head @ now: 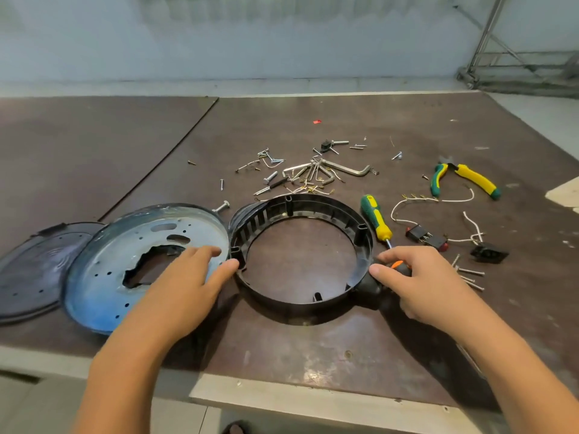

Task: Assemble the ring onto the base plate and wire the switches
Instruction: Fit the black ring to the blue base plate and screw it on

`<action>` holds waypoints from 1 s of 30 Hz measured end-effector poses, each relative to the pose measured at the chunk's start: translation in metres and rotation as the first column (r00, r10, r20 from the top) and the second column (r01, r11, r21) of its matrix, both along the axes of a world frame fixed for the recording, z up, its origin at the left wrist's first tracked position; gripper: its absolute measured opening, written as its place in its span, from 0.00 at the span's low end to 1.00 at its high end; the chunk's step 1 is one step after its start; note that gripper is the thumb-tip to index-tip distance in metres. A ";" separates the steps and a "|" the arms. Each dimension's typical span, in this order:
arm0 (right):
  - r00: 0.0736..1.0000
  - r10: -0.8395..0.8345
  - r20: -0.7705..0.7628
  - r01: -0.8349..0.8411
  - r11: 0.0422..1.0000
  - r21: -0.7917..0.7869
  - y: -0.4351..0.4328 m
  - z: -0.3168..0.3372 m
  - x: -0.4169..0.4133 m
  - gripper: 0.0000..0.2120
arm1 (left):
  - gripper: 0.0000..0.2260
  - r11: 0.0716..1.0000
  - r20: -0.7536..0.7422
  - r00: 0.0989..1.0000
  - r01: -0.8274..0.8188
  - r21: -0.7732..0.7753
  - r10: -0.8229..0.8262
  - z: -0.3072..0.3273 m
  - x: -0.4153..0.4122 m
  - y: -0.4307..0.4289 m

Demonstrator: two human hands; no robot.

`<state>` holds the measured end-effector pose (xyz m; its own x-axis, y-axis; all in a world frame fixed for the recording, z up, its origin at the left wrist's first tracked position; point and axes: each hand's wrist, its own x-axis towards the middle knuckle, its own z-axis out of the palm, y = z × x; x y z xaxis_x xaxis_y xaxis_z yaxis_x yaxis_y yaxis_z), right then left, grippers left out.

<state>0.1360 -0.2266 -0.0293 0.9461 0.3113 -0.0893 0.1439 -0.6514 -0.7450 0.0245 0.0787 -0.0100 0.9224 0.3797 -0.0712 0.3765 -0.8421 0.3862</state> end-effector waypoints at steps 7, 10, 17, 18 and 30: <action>0.997 -0.014 -0.077 0.023 0.993 0.117 -0.005 0.001 0.002 0.09 | 0.20 0.994 -0.267 0.960 0.098 0.050 -0.081 0.005 -0.013 0.016; 0.990 -0.007 -0.142 0.029 0.988 0.154 -0.006 0.004 0.000 0.09 | 0.12 0.984 -0.190 0.980 0.089 0.154 -0.059 0.007 -0.010 0.017; 0.984 0.119 -0.130 -0.120 0.993 0.005 -0.001 0.011 -0.006 0.09 | 0.05 0.967 0.200 0.980 -0.068 0.244 0.019 0.019 -0.009 0.017; 0.982 0.131 -0.139 -0.132 0.991 -0.002 0.000 0.012 -0.007 0.10 | 0.05 0.956 0.272 0.962 -0.082 0.281 0.002 0.021 -0.010 0.018; 0.977 0.137 -0.166 -0.140 0.990 -0.005 0.001 0.015 -0.005 0.12 | 0.17 0.883 0.557 0.686 0.335 0.329 -0.468 0.033 -0.009 -0.026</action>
